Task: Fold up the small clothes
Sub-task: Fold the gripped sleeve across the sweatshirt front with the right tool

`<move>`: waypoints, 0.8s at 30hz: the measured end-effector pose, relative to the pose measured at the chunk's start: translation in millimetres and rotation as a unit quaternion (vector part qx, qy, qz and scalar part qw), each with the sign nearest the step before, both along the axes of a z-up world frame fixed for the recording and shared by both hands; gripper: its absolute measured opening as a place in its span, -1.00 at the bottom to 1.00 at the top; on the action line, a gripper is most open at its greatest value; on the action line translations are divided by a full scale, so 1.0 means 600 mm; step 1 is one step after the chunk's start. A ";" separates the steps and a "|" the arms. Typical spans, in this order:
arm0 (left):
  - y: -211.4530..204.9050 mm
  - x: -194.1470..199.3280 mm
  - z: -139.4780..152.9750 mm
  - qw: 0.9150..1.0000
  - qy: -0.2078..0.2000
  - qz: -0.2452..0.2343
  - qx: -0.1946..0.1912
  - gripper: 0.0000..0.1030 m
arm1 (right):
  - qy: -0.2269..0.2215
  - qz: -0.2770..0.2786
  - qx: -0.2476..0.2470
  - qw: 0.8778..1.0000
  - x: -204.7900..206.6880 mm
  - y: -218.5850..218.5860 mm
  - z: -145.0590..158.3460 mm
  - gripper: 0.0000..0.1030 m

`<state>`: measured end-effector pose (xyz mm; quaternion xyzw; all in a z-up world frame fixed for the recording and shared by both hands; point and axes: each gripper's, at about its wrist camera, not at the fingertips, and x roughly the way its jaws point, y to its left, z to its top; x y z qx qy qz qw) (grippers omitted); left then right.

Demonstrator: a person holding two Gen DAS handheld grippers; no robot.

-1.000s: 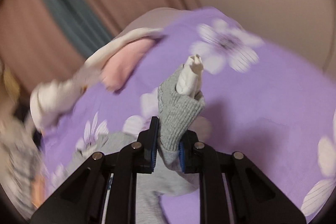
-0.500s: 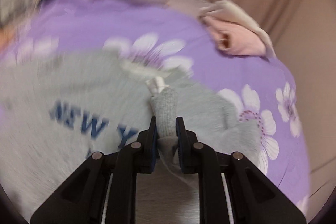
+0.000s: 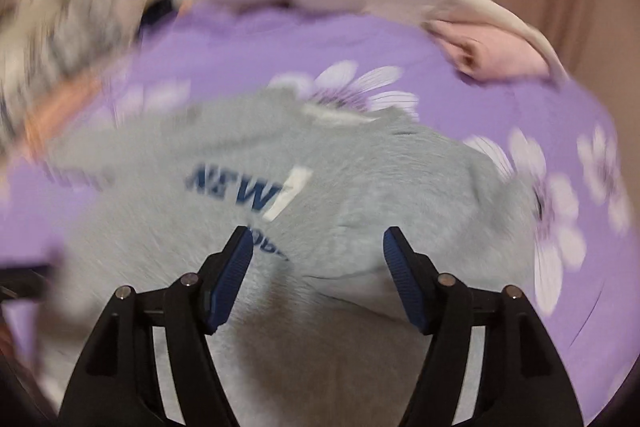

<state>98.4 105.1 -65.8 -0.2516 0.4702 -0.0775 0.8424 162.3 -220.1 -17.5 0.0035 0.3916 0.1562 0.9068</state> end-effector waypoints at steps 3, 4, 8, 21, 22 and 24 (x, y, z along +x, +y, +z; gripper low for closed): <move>-0.035 0.030 0.029 0.999 -0.033 -0.027 0.012 0.99 | 0.012 -0.070 0.086 0.994 -0.003 -0.096 0.001 0.28; -0.053 0.044 0.039 0.998 -0.045 -0.042 0.016 0.99 | 0.017 -0.098 0.105 0.989 -0.003 -0.129 -0.006 0.24; -0.124 0.098 0.056 0.992 -0.072 -0.098 0.021 0.99 | 0.051 -0.176 0.176 0.967 0.008 -0.222 -0.049 -0.18; -0.331 0.295 0.000 0.978 -0.049 -0.194 -0.054 0.89 | 0.103 -0.181 0.250 0.945 0.110 -0.283 -0.125 -0.35; -0.337 0.297 -0.010 0.980 -0.045 -0.192 -0.031 0.89 | 0.106 -0.181 0.259 0.943 0.119 -0.289 -0.127 -0.35; -0.341 0.293 -0.034 0.981 -0.029 -0.192 0.018 0.83 | 0.109 -0.186 0.271 0.938 0.139 -0.295 -0.133 -0.34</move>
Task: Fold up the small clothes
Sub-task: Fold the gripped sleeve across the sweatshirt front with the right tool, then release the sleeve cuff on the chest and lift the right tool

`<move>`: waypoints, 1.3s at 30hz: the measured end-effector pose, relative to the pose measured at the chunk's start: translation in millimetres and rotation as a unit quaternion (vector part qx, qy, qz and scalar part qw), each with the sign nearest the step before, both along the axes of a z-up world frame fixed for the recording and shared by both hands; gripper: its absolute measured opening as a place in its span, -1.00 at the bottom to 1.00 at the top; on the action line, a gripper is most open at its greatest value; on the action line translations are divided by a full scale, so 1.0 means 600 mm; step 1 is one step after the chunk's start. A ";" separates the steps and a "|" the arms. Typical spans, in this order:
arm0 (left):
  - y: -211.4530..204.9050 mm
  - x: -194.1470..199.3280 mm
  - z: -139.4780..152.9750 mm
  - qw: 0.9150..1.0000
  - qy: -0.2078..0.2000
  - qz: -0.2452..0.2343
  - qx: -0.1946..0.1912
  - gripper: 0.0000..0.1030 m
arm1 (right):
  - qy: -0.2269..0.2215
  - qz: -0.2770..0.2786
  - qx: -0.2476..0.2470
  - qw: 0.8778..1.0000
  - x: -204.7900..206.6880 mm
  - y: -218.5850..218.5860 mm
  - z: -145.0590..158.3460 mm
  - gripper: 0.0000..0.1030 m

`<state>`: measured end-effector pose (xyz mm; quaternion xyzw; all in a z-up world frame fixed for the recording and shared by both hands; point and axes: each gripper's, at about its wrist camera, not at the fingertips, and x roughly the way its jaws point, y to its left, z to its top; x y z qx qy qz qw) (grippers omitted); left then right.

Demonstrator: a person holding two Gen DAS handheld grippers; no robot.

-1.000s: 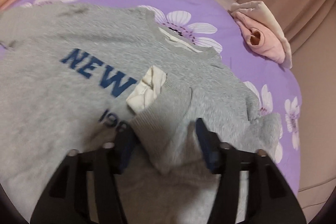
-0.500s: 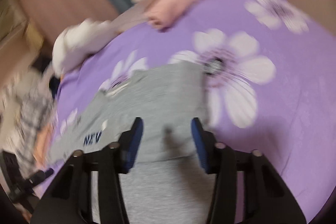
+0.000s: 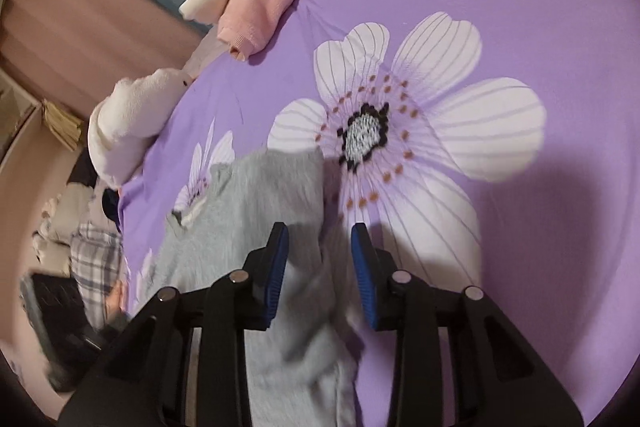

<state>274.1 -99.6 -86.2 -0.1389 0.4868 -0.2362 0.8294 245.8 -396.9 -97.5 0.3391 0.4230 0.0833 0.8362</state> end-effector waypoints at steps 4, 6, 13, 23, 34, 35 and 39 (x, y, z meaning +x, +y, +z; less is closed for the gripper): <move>0.005 -0.029 -0.021 0.996 -0.039 -0.008 0.085 0.52 | 0.005 0.002 0.055 0.998 0.019 -0.009 -0.022 -0.27; 0.004 -0.046 -0.019 0.992 -0.051 -0.008 0.112 0.52 | 0.002 0.012 0.084 0.996 0.027 -0.004 -0.031 -0.24; 0.039 -0.042 -0.043 0.991 -0.023 0.022 0.127 0.53 | -0.021 0.041 0.027 0.999 0.031 0.026 -0.005 -0.85; 0.030 -0.035 -0.046 0.989 -0.021 0.024 0.143 0.54 | 0.029 -0.029 -0.182 0.982 0.058 -0.005 -0.005 -0.98; 0.070 -0.031 0.005 0.994 -0.039 0.072 0.077 0.54 | -0.082 0.130 -0.129 0.980 -0.042 0.094 0.085 -0.85; 0.078 -0.031 0.009 0.993 -0.040 0.077 0.076 0.54 | -0.069 0.148 -0.151 0.975 -0.048 0.110 0.077 -0.83; 0.116 -0.046 0.013 0.992 -0.029 0.087 0.081 0.54 | 0.002 0.179 -0.216 0.960 -0.072 0.138 0.023 -0.86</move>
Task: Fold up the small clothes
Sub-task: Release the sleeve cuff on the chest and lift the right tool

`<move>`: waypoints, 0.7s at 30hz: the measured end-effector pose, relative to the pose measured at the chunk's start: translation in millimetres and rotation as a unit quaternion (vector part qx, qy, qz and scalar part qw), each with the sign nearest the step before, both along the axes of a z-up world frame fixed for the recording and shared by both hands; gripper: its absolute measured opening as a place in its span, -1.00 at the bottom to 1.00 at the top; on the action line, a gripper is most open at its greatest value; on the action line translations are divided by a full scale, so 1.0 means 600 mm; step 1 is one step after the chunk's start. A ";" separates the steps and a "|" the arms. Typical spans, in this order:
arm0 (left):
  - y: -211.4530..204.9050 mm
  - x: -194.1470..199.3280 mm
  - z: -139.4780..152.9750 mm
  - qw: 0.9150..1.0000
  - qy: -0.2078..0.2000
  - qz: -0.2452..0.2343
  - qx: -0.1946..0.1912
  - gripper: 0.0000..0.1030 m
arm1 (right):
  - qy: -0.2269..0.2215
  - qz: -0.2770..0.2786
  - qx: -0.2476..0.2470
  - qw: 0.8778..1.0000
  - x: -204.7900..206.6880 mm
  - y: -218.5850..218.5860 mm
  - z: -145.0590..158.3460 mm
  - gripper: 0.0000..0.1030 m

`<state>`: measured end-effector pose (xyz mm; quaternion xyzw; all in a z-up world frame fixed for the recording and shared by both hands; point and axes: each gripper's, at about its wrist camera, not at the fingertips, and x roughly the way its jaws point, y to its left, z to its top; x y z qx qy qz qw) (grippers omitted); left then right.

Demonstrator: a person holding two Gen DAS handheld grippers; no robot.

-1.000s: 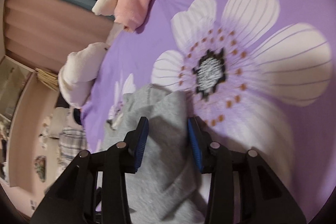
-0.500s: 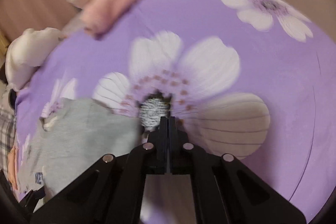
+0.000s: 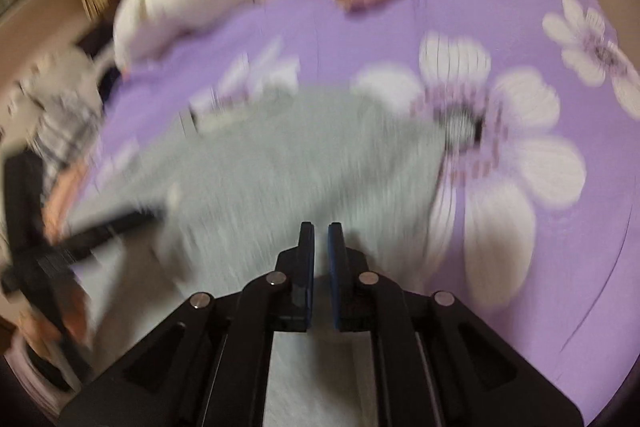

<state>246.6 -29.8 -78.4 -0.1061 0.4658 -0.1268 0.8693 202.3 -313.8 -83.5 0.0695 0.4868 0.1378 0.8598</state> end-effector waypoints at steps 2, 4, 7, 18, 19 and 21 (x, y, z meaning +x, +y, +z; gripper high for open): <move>0.014 -0.012 -0.001 1.000 0.005 0.001 0.002 0.54 | 0.001 0.013 -0.030 0.999 -0.015 0.003 -0.019 -0.88; 0.032 -0.032 -0.002 1.000 0.010 0.004 -0.003 0.54 | 0.007 0.009 -0.046 0.999 -0.020 0.007 -0.009 -0.88; 0.056 -0.065 -0.002 1.000 0.013 0.008 -0.017 0.54 | -0.002 0.009 -0.046 0.999 -0.018 0.031 0.025 -0.51; 0.125 -0.136 0.015 0.999 -0.003 0.021 -0.036 0.55 | 0.011 0.018 -0.016 1.000 0.086 0.231 0.032 0.04; 0.132 -0.139 0.015 0.999 -0.003 0.022 -0.036 0.55 | 0.017 0.011 -0.044 0.999 0.096 0.247 0.023 0.04; 0.146 -0.142 0.012 0.999 -0.002 0.028 -0.039 0.55 | 0.044 -0.004 -0.110 0.993 0.116 0.273 -0.012 0.03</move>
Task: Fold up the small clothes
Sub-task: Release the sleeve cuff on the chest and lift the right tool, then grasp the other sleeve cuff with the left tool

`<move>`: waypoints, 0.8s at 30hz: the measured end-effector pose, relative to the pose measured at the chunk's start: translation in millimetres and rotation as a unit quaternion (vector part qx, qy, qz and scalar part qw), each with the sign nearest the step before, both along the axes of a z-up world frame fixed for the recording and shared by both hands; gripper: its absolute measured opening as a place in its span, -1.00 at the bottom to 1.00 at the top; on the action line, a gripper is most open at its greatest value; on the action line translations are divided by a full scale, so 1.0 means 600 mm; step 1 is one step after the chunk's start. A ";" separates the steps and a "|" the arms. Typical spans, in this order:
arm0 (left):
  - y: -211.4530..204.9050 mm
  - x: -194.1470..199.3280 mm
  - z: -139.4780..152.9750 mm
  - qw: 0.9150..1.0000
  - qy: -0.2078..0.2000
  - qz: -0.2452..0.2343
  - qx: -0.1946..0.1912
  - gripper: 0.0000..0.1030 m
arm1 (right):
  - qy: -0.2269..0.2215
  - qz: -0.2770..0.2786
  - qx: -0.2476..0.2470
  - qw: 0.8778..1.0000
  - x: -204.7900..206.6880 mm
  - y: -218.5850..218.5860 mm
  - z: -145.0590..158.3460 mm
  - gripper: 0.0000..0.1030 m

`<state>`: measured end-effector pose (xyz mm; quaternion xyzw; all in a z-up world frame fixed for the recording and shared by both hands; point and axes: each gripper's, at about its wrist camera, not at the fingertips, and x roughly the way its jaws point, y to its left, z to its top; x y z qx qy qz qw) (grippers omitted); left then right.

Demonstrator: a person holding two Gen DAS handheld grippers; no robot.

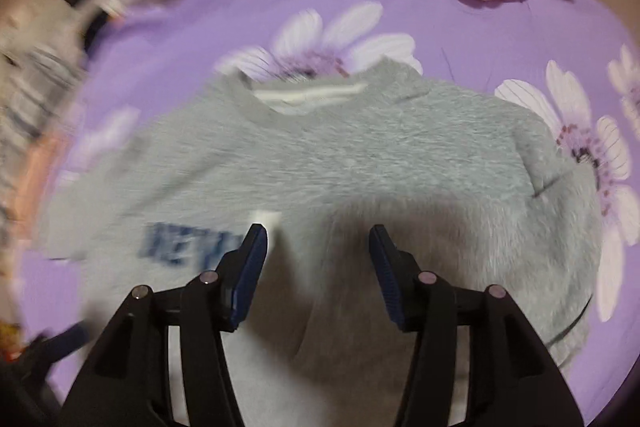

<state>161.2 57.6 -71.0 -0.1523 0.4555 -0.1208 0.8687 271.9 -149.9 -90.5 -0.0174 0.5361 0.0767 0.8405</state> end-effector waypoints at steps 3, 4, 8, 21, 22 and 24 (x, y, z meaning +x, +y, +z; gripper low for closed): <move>0.021 -0.007 -0.007 1.000 0.005 0.008 -0.012 0.55 | -0.019 0.002 -0.027 0.999 -0.003 0.017 -0.001 -0.22; 0.026 -0.008 -0.010 1.000 0.007 0.011 -0.014 0.55 | -0.025 -0.001 -0.036 0.999 -0.006 0.018 0.003 -0.28; 0.036 -0.009 -0.014 1.000 0.010 0.018 -0.015 0.55 | -0.069 -0.010 0.018 0.997 -0.023 -0.007 0.040 -0.66; 0.016 -0.014 -0.010 1.000 0.019 0.011 0.008 0.56 | -0.063 0.020 0.179 0.982 -0.038 -0.048 0.038 0.11; 0.017 -0.016 -0.012 1.000 0.021 0.012 0.004 0.56 | -0.073 0.013 0.186 0.980 -0.050 -0.067 0.051 0.11; 0.021 -0.023 -0.014 1.000 0.021 0.014 0.000 0.56 | -0.088 -0.010 0.181 0.980 -0.062 -0.107 0.066 0.08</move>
